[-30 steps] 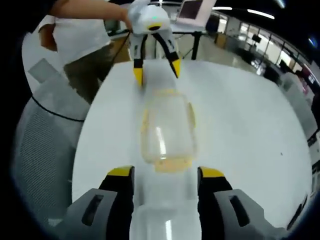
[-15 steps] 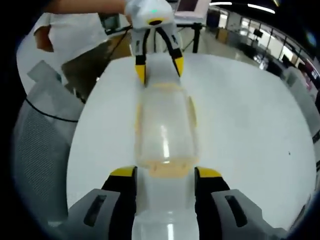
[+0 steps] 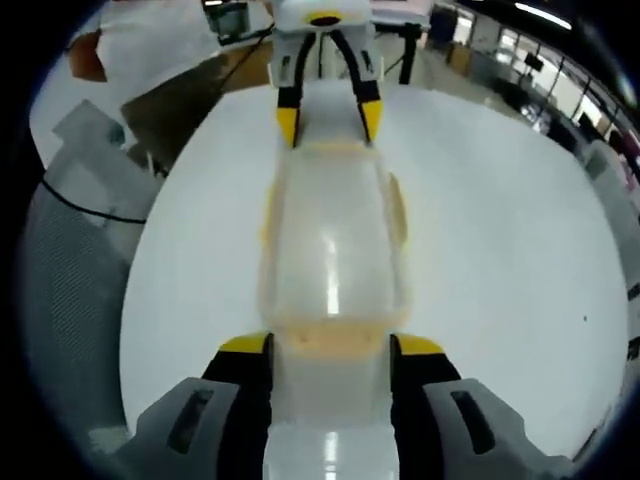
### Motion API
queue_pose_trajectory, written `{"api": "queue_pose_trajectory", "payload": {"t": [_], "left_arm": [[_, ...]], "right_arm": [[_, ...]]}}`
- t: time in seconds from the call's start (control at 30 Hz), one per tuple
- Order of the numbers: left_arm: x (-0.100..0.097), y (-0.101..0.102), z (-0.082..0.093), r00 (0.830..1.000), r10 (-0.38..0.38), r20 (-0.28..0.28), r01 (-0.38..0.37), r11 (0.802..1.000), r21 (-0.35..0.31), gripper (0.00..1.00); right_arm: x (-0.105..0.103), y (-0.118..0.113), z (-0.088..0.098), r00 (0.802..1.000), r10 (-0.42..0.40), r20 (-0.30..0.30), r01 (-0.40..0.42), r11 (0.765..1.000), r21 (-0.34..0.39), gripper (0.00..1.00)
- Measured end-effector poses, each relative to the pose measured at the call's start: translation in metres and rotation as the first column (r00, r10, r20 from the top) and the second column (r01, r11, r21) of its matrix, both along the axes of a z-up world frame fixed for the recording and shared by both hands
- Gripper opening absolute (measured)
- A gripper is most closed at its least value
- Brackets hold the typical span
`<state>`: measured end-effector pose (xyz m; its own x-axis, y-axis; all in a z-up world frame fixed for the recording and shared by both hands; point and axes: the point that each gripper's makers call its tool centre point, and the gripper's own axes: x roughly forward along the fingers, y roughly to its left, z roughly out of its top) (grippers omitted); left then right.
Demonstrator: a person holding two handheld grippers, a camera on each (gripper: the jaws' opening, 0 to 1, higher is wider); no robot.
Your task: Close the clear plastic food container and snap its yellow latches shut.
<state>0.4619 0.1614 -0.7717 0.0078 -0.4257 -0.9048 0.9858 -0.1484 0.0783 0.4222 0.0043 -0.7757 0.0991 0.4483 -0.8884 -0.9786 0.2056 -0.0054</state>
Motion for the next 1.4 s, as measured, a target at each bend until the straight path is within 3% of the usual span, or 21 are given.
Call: {"api": "queue_pose_trajectory", "payload": {"t": [0.67, 0.8, 1.4], "left_arm": [[-0.0041, -0.0040, -0.0059, 0.998, -0.032, -0.057, 0.032, 1.000, -0.001, 0.42], [-0.0031, -0.0021, -0.0052, 0.997, -0.051, -0.057, 0.051, 0.999, 0.004, 0.36], [-0.0025, -0.0007, -0.0034, 0.999, -0.017, -0.034, 0.018, 1.000, 0.020, 0.35]], "right_arm": [[0.0031, 0.0020, -0.0100, 1.000, 0.006, -0.007, -0.006, 0.999, -0.032, 0.40], [0.0032, 0.0016, -0.0101, 1.000, 0.016, -0.005, -0.016, 0.999, -0.031, 0.39], [0.0011, 0.0021, -0.0058, 1.000, 0.017, -0.005, -0.017, 1.000, -0.021, 0.36]]}}
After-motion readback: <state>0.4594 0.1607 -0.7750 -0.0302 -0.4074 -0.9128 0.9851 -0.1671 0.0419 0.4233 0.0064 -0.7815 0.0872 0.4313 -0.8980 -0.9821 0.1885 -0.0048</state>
